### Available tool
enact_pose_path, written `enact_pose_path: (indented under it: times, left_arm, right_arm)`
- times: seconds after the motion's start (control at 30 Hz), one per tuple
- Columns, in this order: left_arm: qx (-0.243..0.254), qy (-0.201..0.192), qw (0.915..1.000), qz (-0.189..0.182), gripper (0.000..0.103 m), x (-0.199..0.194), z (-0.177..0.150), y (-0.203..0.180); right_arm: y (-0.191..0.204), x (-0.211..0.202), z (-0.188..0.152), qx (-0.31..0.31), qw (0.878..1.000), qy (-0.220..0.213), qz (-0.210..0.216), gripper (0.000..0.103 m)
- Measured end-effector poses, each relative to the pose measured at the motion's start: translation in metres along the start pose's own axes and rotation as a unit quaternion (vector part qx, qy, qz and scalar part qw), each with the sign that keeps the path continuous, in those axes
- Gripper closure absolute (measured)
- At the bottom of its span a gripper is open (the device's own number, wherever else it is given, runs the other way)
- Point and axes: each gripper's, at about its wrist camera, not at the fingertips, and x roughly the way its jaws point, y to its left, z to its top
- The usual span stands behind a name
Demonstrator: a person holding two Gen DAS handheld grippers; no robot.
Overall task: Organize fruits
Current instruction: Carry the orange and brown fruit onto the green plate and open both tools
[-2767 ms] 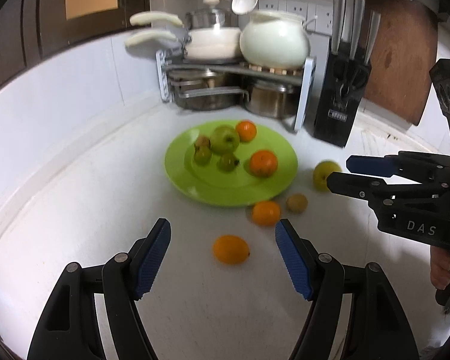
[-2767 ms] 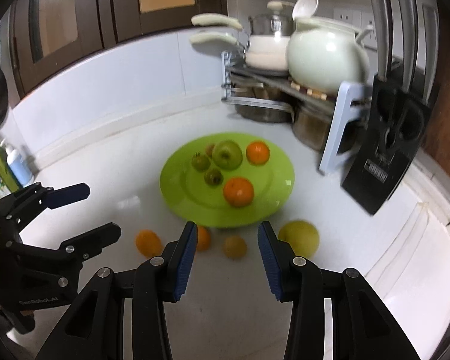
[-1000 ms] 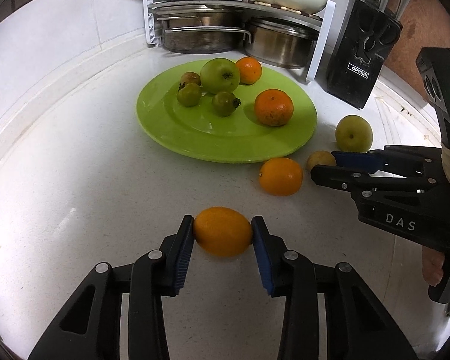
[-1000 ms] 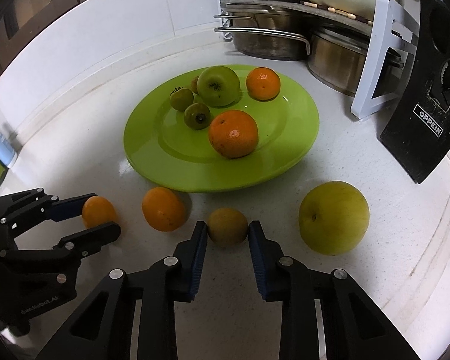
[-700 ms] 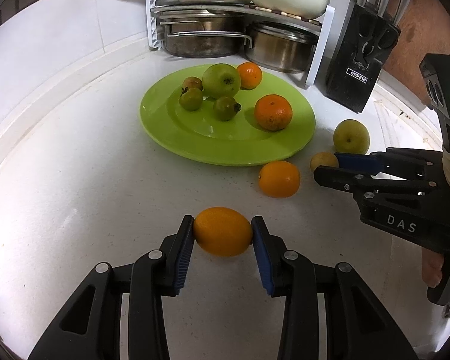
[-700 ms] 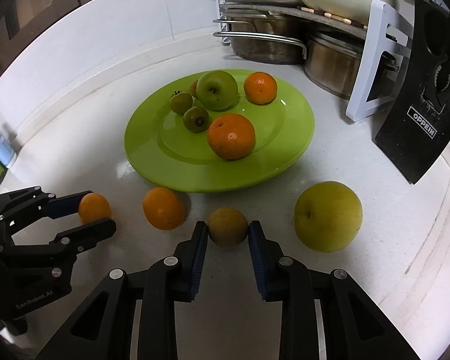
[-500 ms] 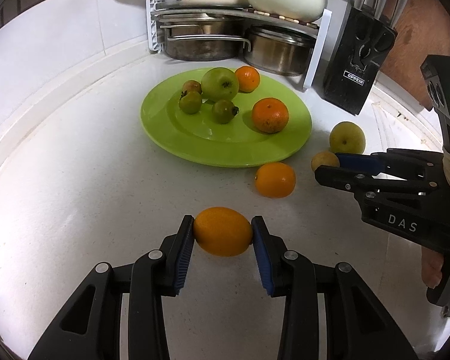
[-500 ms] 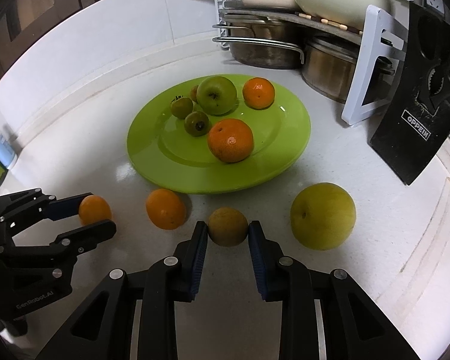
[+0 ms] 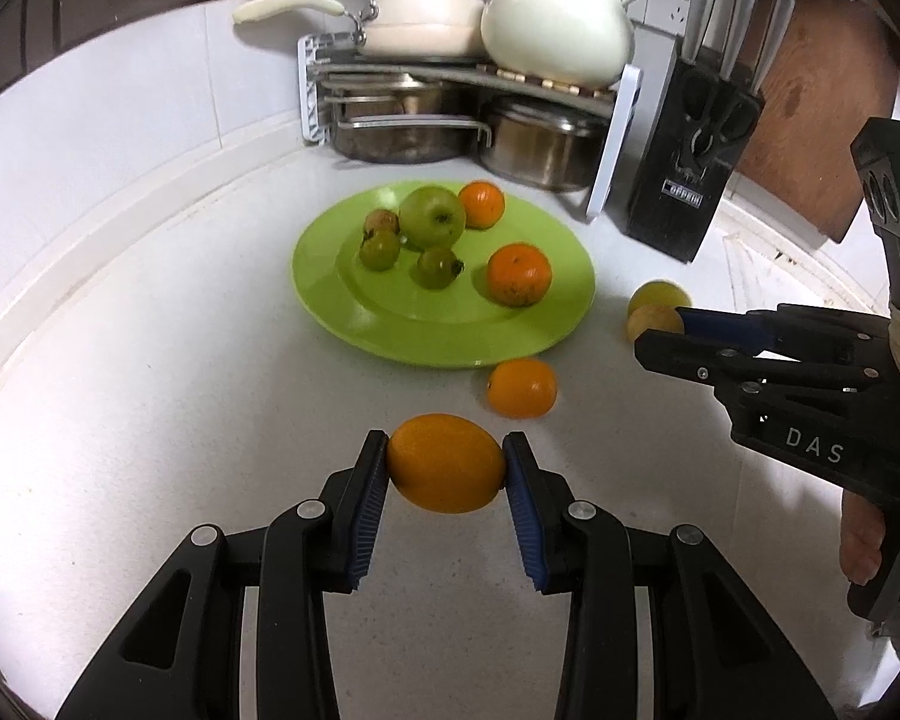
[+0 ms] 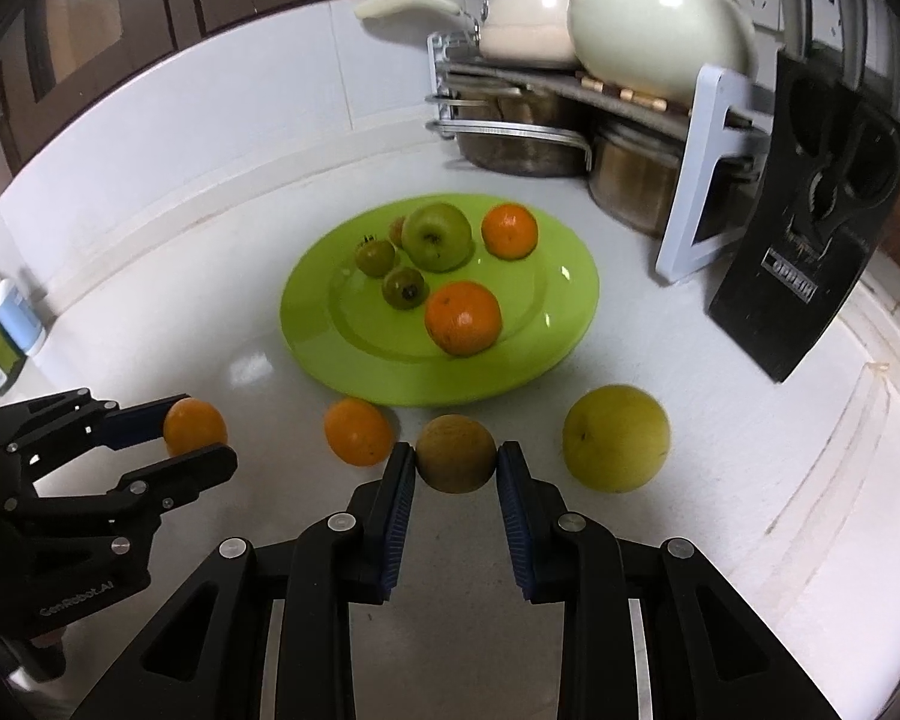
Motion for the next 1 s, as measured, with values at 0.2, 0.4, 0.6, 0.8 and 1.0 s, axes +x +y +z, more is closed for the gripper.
enact_pose_path:
  times: [0.2, 0.4, 0.6, 0.8, 1.0]
  left_arm:
    - [0.007, -0.029, 0.9995, 0.003, 0.065, -0.017, 0.01, -0.002]
    - [0.011, -0.048, 0.9988, 0.007, 0.065, -0.023, 0.024, -0.003]
    - [0.018, -0.064, 0.9977, 0.012, 0.065, -0.022, 0.042, 0.0]
    - [0.023, -0.071, 0.9971, 0.019, 0.065, -0.017, 0.059, 0.006]
    - [0.026, -0.071, 0.9969, 0.023, 0.065, -0.007, 0.074, 0.013]
  right_arm:
    - [0.004, -0.016, 0.01, -0.005, 1.0, -0.026, 0.0, 0.074]
    - [0.004, -0.024, 0.022, -0.007, 0.999, -0.043, -0.001, 0.074]
    - [0.0, -0.025, 0.036, -0.01, 0.998, -0.057, -0.005, 0.074]
    - [-0.003, -0.02, 0.057, -0.014, 0.998, -0.067, -0.006, 0.074]
    - [-0.005, -0.01, 0.076, -0.025, 0.997, -0.069, -0.012, 0.074]
